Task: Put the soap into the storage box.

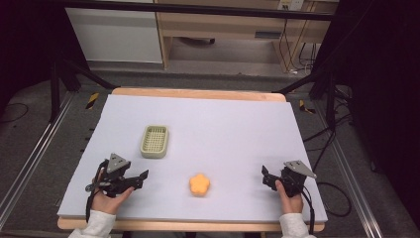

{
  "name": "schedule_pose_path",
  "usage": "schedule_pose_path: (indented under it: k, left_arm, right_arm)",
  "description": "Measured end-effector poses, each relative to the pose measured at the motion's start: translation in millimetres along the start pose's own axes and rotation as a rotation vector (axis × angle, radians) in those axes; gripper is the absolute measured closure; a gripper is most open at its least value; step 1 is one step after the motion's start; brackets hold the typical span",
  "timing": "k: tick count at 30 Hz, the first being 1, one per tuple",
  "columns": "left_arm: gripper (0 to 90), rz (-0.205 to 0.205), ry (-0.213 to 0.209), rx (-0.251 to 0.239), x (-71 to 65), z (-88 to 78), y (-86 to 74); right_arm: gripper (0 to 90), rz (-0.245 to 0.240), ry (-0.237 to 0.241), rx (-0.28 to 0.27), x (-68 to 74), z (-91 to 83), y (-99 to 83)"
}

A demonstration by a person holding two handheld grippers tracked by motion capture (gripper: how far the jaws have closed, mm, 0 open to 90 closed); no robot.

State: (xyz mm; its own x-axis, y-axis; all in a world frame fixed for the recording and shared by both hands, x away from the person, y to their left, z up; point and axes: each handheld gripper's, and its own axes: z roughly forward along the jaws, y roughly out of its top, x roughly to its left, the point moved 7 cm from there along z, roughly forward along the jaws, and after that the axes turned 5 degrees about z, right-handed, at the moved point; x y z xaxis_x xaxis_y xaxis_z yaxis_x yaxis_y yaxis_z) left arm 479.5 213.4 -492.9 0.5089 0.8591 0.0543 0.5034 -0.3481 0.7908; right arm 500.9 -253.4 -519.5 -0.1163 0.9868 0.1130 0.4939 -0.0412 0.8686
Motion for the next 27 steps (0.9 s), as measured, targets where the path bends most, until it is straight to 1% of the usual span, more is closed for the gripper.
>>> schedule_pose_path:
  k: [10,17,18,19,20,21,27]
  left_arm:
    - [23.9,0.059,-0.042,0.010,-25.4,8.1,5.9]
    - [23.3,0.096,-0.075,0.022,-42.8,13.4,8.8]
    - [23.0,0.093,-0.081,0.019,-45.6,14.6,9.2]
    - [23.0,0.101,-0.085,0.023,-47.1,15.0,9.4]
    - [22.9,0.096,-0.090,0.019,-49.6,15.9,10.1]
    - [22.8,0.103,-0.096,0.024,-51.3,16.0,10.4]
    - [22.5,0.112,-0.125,0.019,-63.0,18.6,14.1]
  right_arm:
    - [3.3,-0.014,-0.001,0.007,1.4,0.6,-0.4]
    - [3.3,-0.013,0.002,0.010,1.7,0.7,-0.6]
    - [3.3,-0.015,0.002,0.011,1.8,0.9,-0.6]
    - [3.3,-0.015,0.002,0.011,1.8,0.9,-0.6]
    - [3.3,-0.018,-0.001,0.012,1.6,1.0,-0.7]
    - [3.3,-0.019,-0.001,0.012,1.8,1.2,-0.7]
    - [3.3,-0.021,0.003,0.016,2.2,1.5,-0.9]
